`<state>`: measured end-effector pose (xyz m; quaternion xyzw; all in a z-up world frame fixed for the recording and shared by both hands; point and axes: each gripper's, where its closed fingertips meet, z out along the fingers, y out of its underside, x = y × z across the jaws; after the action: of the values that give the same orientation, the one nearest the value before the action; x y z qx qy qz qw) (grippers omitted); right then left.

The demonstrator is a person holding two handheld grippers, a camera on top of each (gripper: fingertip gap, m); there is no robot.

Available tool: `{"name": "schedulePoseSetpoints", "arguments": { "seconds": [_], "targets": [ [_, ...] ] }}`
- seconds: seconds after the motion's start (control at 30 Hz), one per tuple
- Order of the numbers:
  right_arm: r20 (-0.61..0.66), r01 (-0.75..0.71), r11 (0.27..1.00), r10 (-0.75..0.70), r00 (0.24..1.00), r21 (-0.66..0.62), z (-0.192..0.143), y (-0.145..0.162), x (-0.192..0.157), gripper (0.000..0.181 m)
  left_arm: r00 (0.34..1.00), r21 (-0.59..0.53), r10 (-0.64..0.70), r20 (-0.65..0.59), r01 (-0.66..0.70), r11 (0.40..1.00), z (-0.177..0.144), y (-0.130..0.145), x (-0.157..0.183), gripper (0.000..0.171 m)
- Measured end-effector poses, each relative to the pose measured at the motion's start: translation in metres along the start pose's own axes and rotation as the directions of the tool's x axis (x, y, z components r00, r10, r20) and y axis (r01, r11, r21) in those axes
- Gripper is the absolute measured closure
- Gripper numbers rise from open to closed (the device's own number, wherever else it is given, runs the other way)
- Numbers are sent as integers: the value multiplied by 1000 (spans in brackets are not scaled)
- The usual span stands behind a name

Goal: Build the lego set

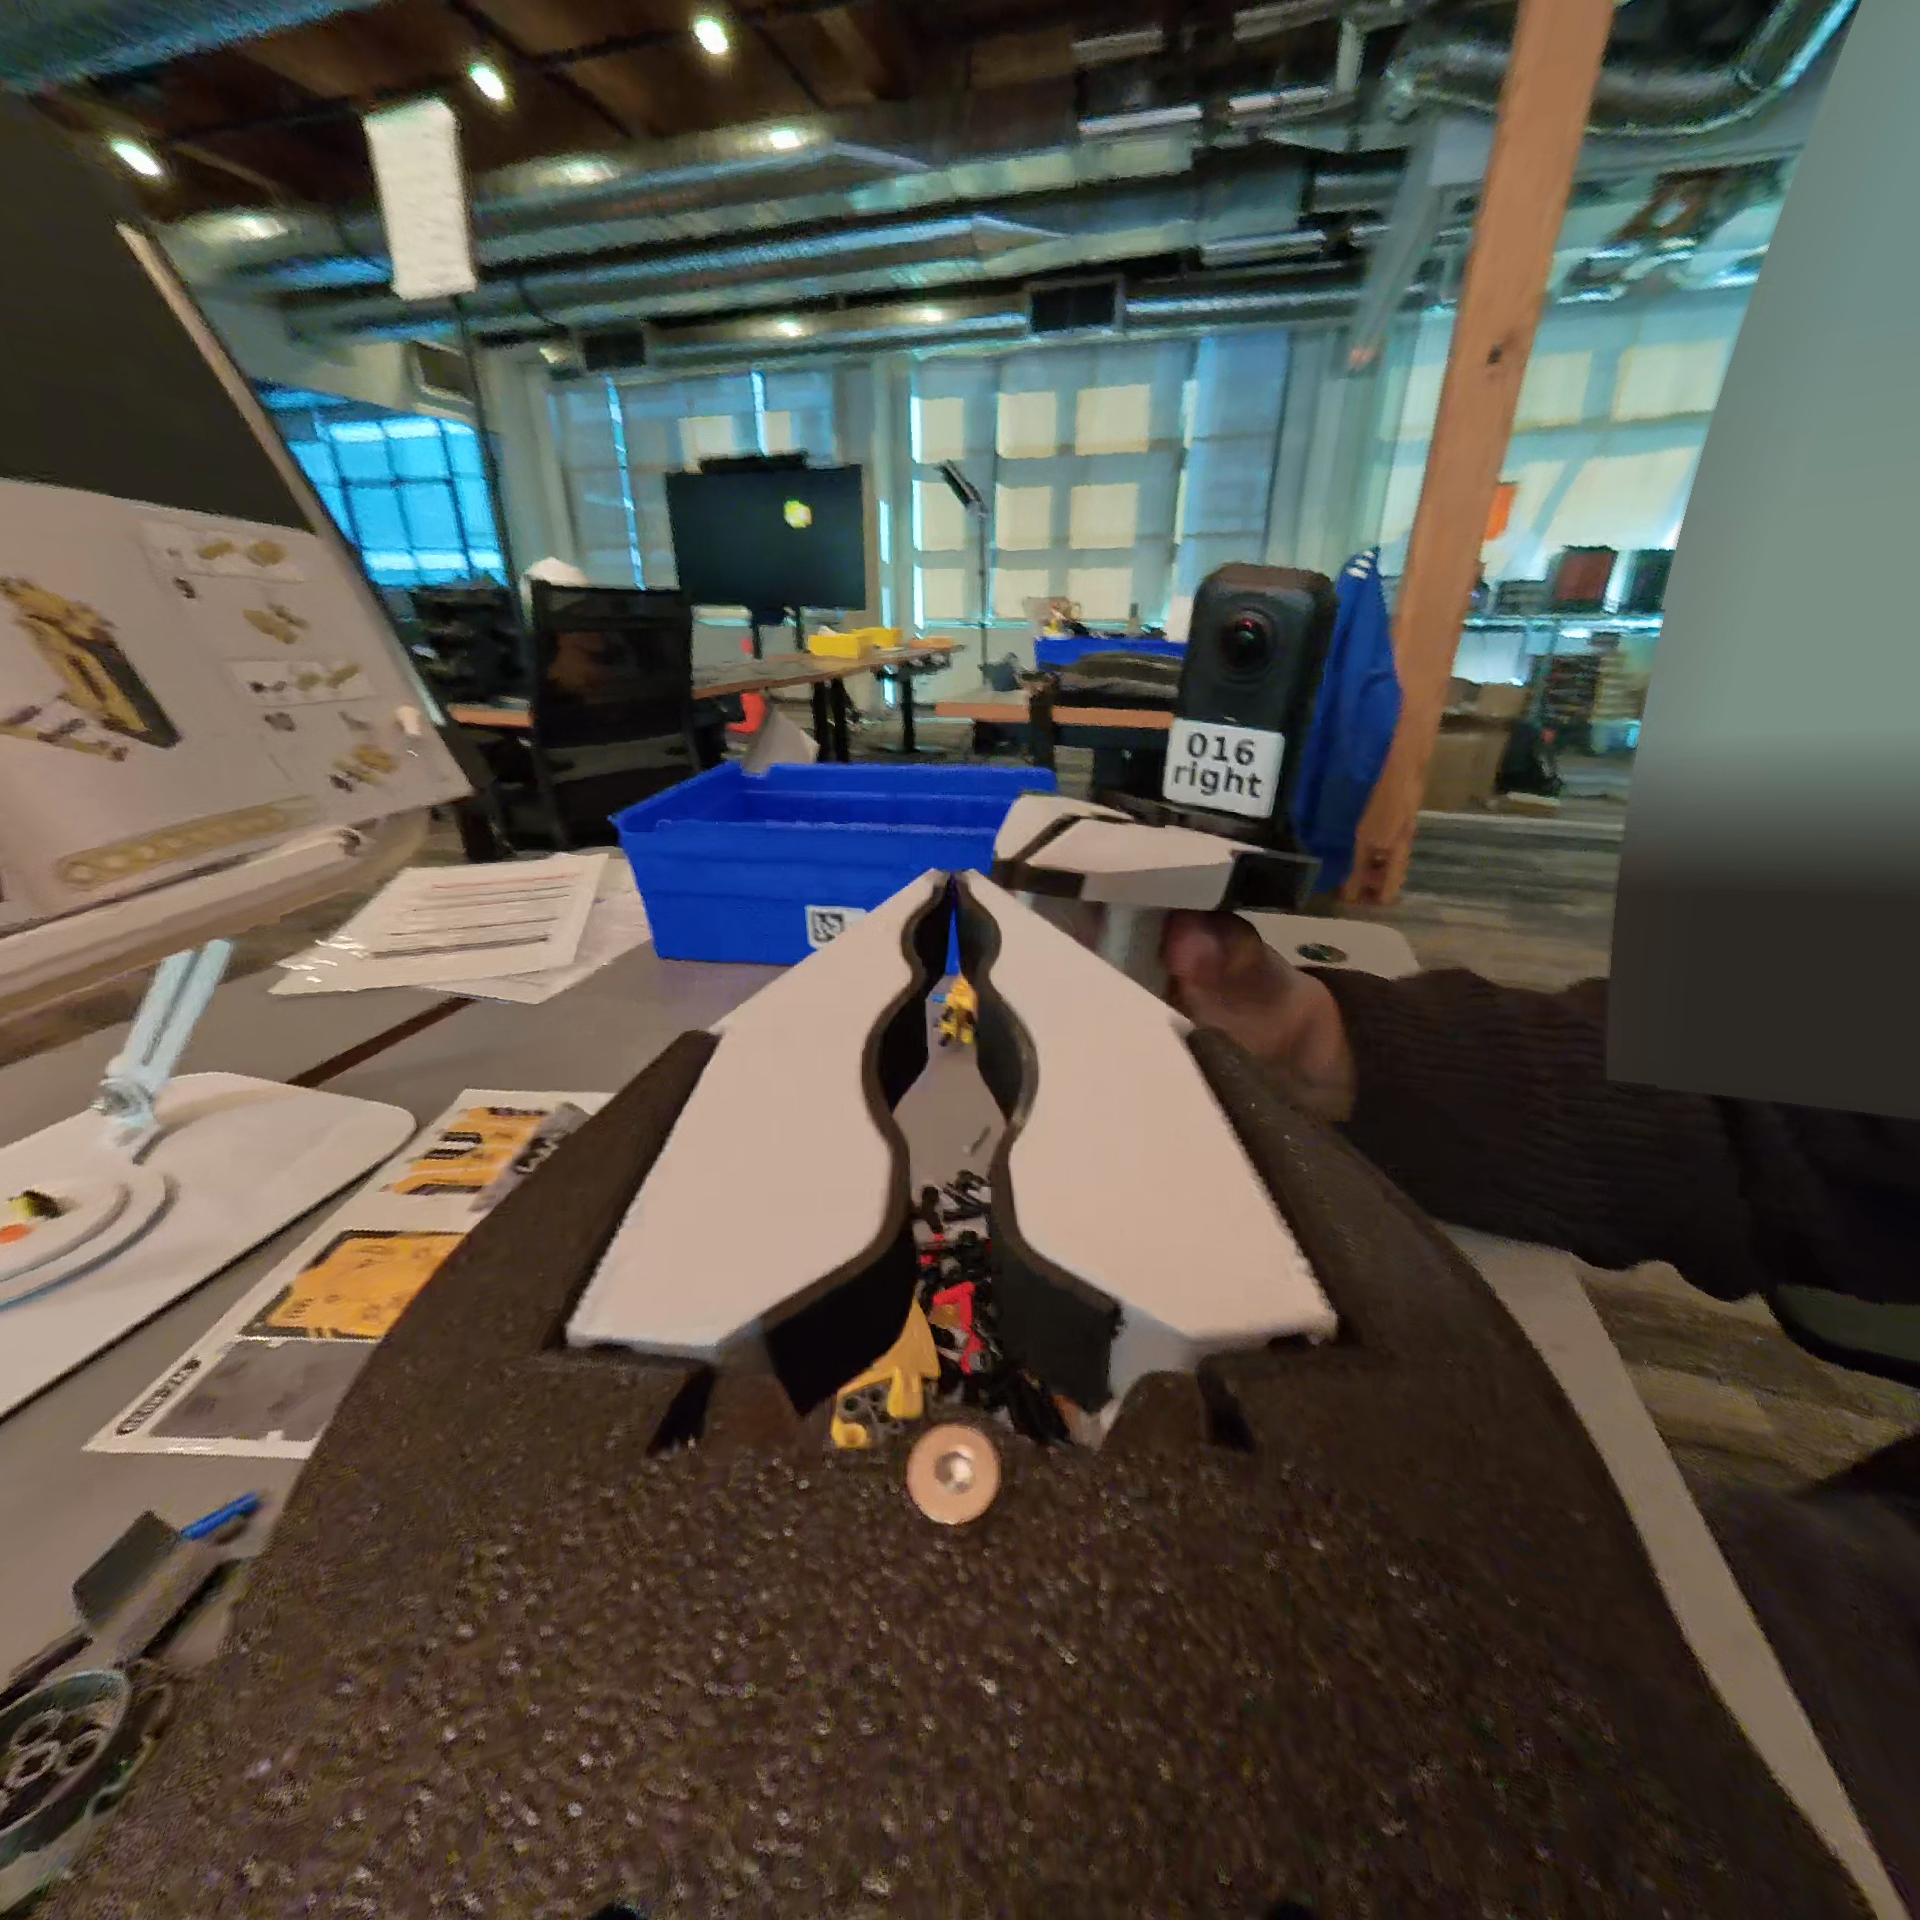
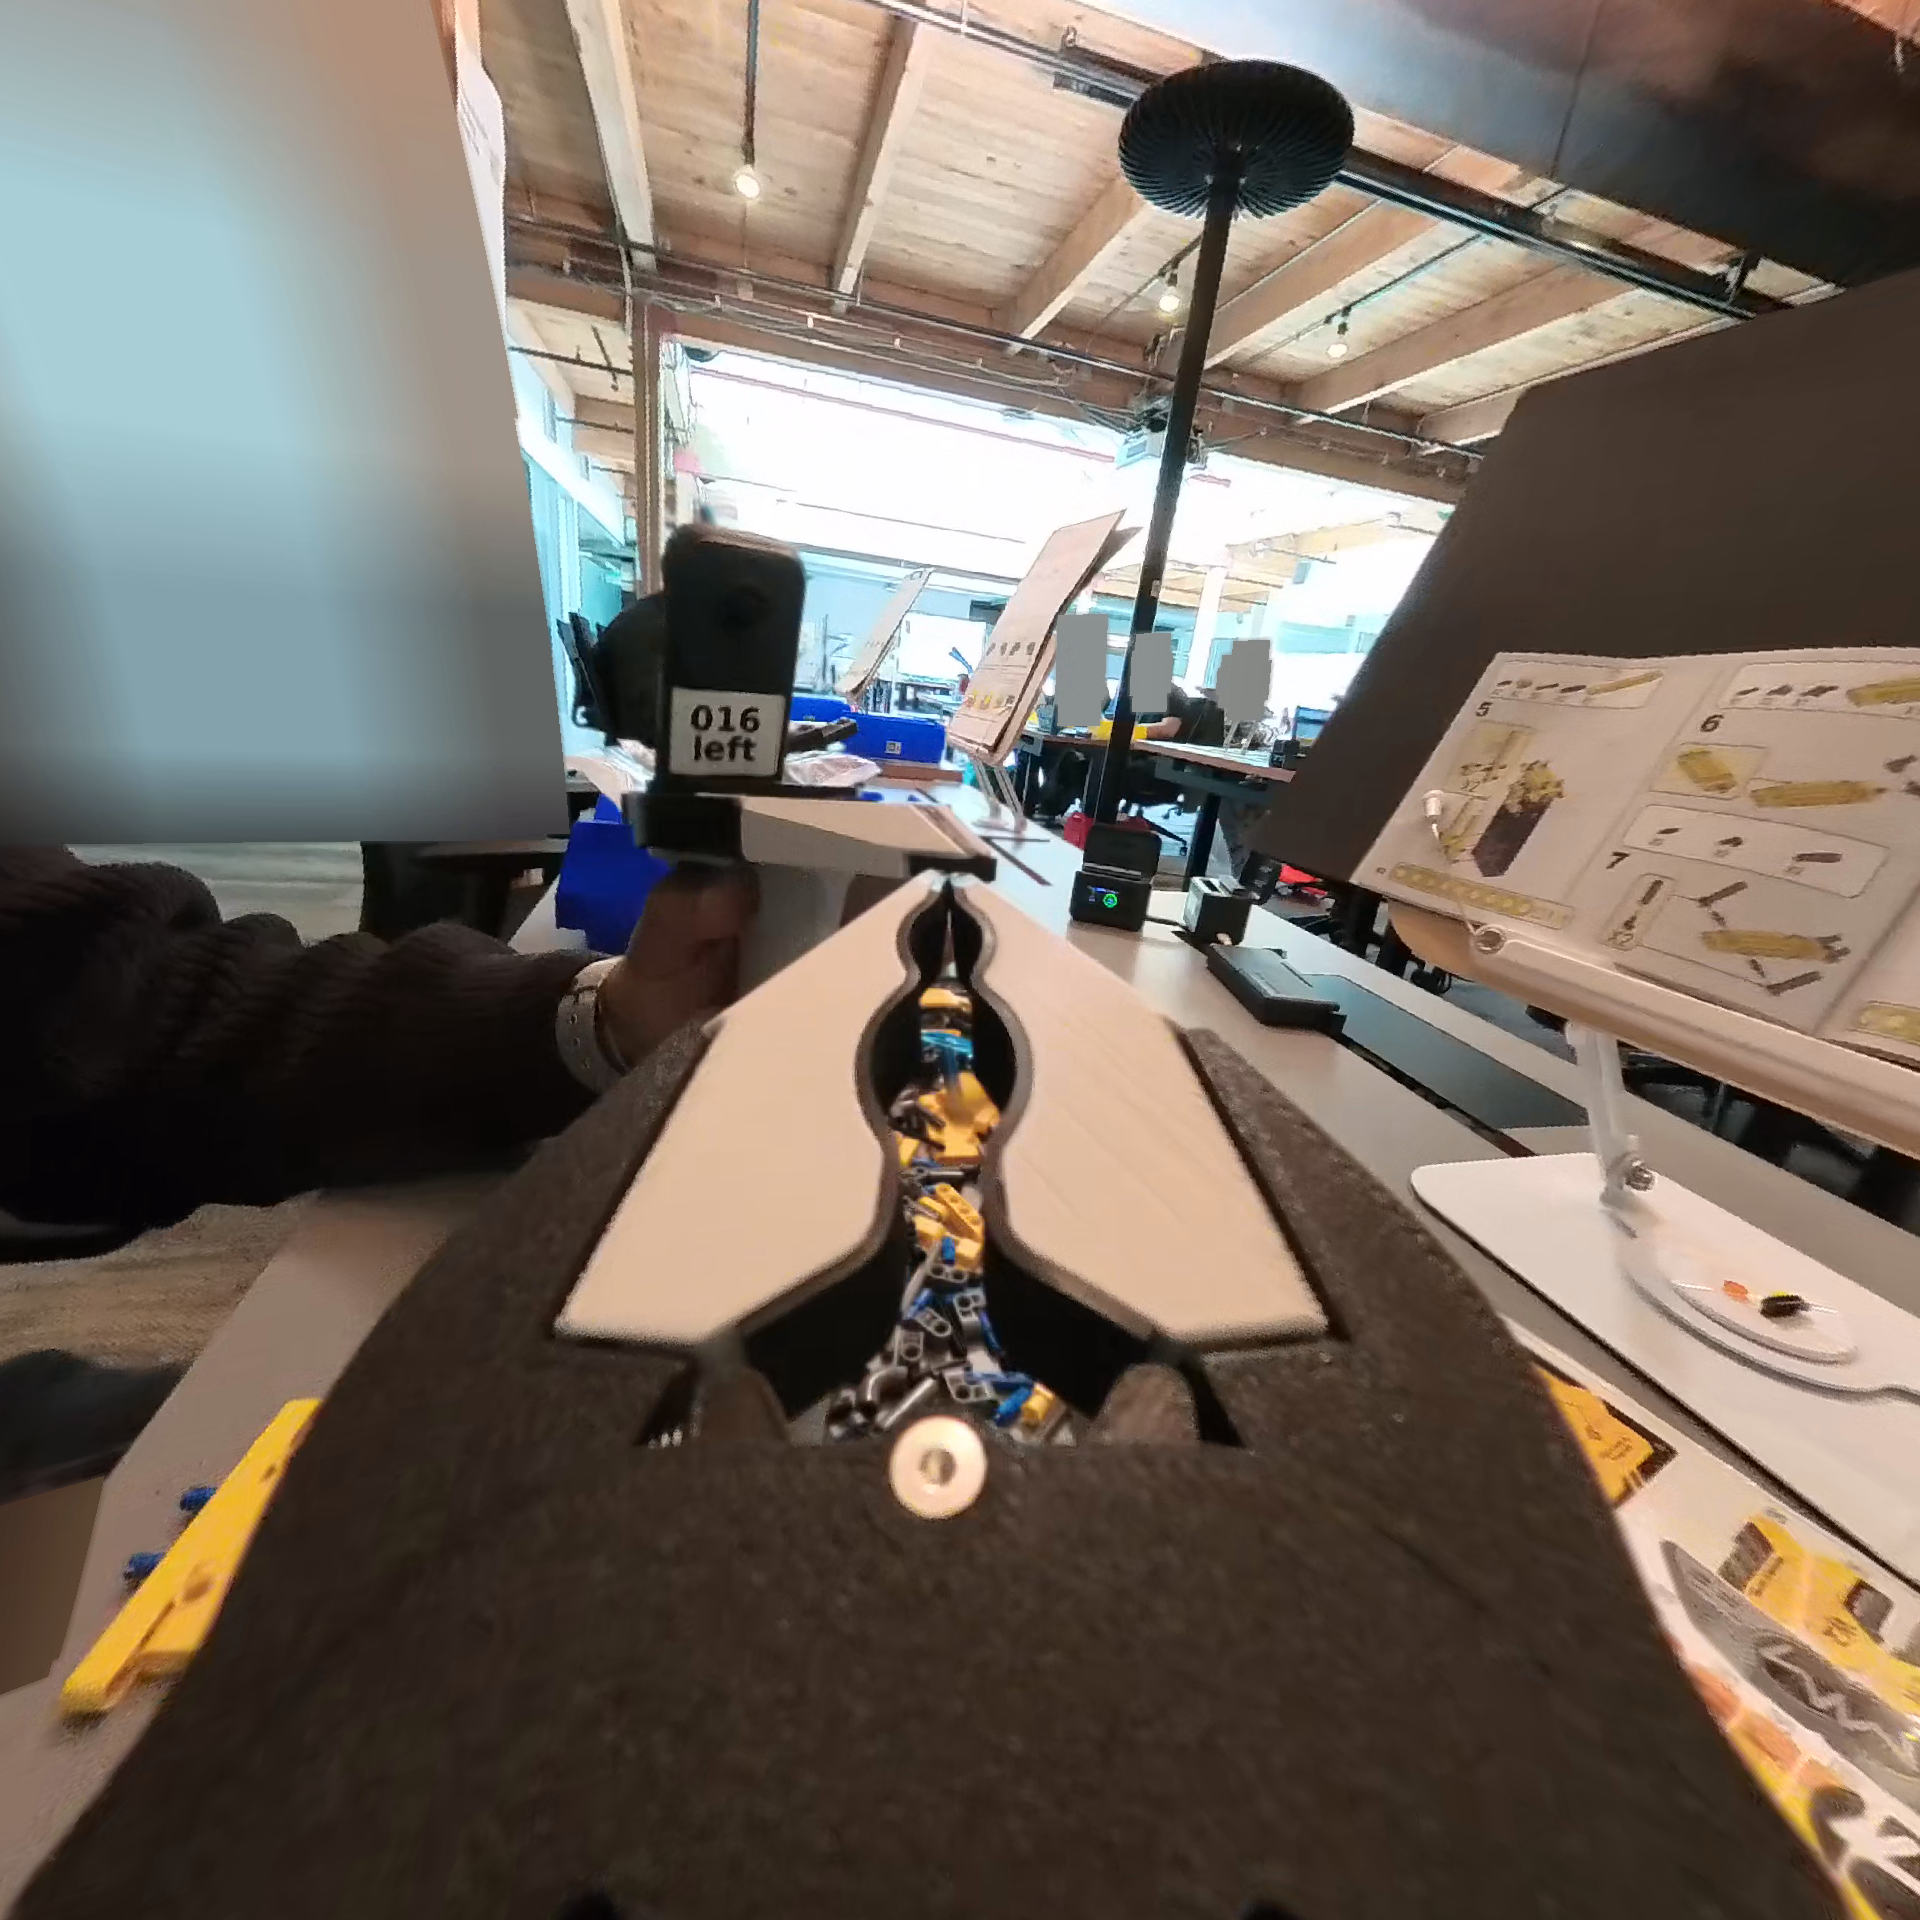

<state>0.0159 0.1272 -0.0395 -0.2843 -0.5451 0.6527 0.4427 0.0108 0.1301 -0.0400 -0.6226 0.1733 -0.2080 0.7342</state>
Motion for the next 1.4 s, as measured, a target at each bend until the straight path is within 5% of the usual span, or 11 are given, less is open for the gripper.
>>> {"name": "schedulePoseSetpoints", "arguments": {
  "seconds": [0.17, 0.4, 0.53, 0.7, 0.93, 1.07, 1.4],
  "targets": [
    [-24, -4, 1000, 4, 1000, 7, -2, -1, 5, 181, 999, -50, -31, 20, 32, 998, 5, 9, -5, 171],
    [-110, -138, 989, 142, 984, 48, -13, -4, 33, 181, 992, 59, -45, 120, 38, 997, -13, -12, -31, 171],
    [-159, -267, 935, 234, 959, -232, -4, 49, 37, 162, 975, 74, -56, 215, 41, 996, -22, -15, -51, 171],
    [-197, -191, 720, 76, 977, -667, -6, 137, 26, 151, 967, 68, -78, 244, 63, 996, -22, -12, -59, 171],
    [-131, -53, 610, -84, 988, -790, 6, 166, 12, 149, 962, 20, -88, 259, 86, 996, -19, -2, -62, 171],
    [-155, -113, 588, -21, 988, -801, 6, 178, 10, 148, 956, -80, -103, 276, 129, 988, -12, 20, -66, 171],
    [-147, -80, 572, -72, 987, -816, 5, 182, 14, 154, 956, -94, -112, 273, 142, 985, -10, 24, -66, 171]
  ]
}}
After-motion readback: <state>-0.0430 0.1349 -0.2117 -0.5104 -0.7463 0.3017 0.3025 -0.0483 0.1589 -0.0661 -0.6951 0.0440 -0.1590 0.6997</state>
